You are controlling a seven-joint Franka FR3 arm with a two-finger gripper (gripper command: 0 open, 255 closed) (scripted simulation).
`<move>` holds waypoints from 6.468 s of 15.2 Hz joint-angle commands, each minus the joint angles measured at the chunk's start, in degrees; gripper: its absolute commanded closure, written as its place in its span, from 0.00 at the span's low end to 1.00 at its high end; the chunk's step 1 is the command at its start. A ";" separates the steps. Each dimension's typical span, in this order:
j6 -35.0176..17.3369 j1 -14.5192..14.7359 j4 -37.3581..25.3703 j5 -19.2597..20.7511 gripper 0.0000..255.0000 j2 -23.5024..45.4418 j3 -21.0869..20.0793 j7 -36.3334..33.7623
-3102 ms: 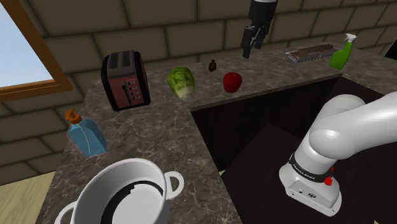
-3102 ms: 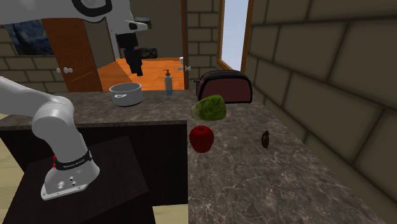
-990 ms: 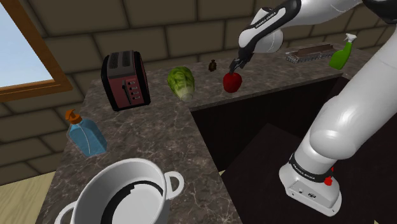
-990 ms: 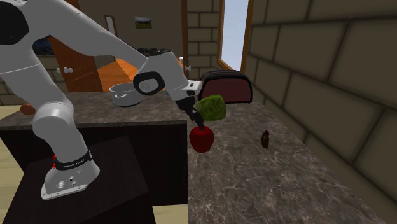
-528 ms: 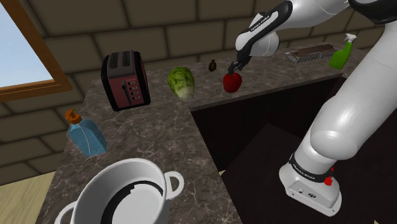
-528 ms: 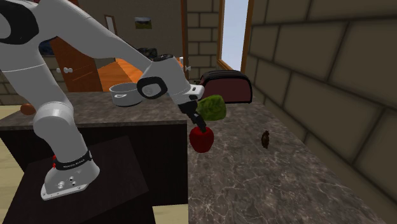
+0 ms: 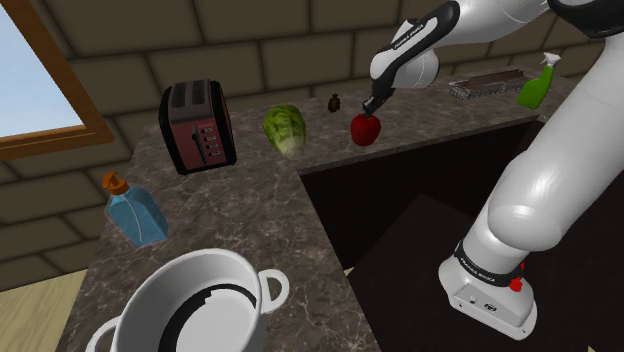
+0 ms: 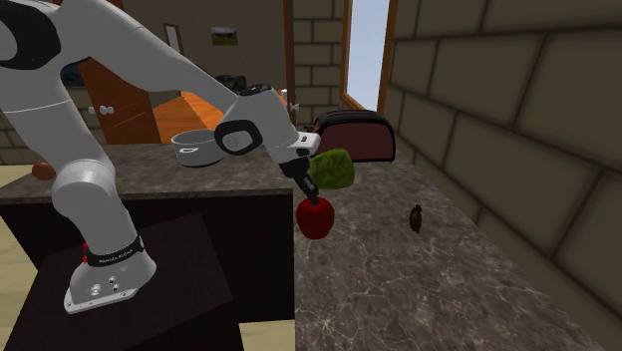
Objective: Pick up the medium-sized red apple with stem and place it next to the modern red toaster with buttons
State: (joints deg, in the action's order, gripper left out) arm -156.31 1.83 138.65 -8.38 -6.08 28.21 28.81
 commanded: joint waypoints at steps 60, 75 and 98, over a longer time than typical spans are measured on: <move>42.89 -2.27 -34.40 9.30 1.00 -9.36 -4.90 -9.74; 45.36 2.13 -41.24 11.40 1.00 -4.65 -13.55 -23.26; 59.49 15.11 -87.85 17.63 1.00 30.53 -25.59 -47.89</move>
State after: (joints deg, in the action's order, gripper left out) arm -98.89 16.12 56.49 8.93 20.60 2.92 -18.19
